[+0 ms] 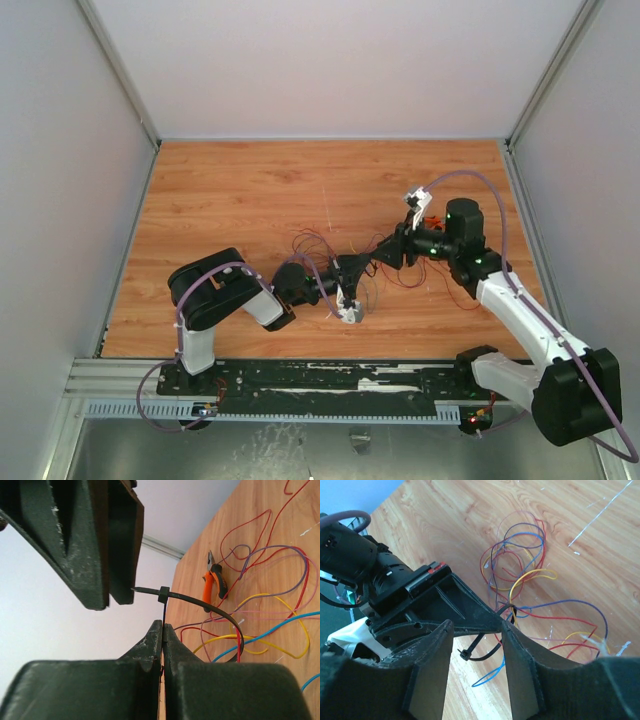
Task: Zip-tie the wires
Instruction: Tie the cable at the center of the board.
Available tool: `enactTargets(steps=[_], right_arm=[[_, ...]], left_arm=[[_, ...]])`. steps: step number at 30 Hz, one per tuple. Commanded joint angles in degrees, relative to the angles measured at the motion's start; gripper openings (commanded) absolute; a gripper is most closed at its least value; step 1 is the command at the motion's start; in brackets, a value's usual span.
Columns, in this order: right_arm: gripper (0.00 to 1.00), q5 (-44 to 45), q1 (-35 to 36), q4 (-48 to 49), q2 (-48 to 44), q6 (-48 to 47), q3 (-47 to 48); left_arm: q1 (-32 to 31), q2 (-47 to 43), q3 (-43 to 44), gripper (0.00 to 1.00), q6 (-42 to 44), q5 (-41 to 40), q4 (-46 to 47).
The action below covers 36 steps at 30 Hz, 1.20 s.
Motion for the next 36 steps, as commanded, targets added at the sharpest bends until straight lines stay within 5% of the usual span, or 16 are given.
enactTargets(steps=[1,20,36], right_arm=[[0.44,-0.9,1.0,-0.5,-0.9,-0.2,-1.2],[0.44,2.5,3.6,-2.5,-1.6,-0.1,-2.9],[0.32,4.3,4.1,-2.7,-2.4,-0.1,-3.3]], left_arm=[[0.4,-0.4,0.5,0.0,-0.4,0.8,2.7],[0.8,-0.3,0.8,0.0,-0.6,0.9,2.6],[0.8,-0.1,0.7,0.0,-0.9,0.8,3.0]])
